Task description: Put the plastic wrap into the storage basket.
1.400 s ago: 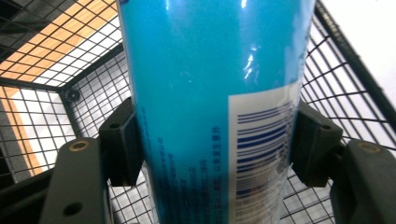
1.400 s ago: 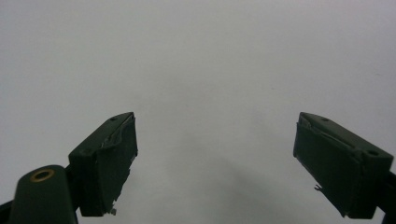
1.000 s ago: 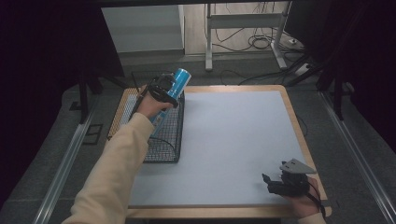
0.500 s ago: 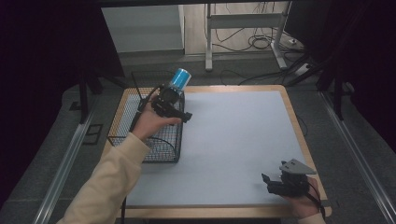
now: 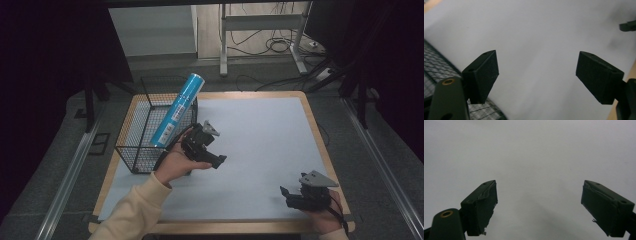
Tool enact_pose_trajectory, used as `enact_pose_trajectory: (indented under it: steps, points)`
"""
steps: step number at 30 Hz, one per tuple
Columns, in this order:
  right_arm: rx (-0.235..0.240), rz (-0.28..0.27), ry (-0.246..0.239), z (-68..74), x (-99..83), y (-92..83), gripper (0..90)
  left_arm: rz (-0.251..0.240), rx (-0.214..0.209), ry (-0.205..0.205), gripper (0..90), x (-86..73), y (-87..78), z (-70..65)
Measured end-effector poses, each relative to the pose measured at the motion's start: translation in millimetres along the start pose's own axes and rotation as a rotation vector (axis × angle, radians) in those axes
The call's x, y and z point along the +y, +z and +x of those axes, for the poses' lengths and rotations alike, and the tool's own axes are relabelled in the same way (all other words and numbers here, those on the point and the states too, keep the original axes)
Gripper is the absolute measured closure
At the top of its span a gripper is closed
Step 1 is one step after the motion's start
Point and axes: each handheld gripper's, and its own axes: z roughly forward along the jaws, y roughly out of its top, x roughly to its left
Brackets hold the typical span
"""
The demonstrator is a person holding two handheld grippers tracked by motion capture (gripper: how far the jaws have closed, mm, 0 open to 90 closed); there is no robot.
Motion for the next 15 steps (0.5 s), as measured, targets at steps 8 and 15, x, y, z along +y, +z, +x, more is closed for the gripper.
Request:
enact_pose_trajectory:
  steps: [8, 15]
  points:
    - [-0.001, -0.001, 0.002, 0.5, 0.2, -0.1, 14.0, 0.003, -0.033, 0.01, 18.0, -19.7, 12.8, -16.1]
    - [-0.006, -0.009, 0.002, 0.4, 0.6, -0.7, 14.0, -0.005, -0.056, -0.005, 18.1, -26.2, 17.3, -17.1]
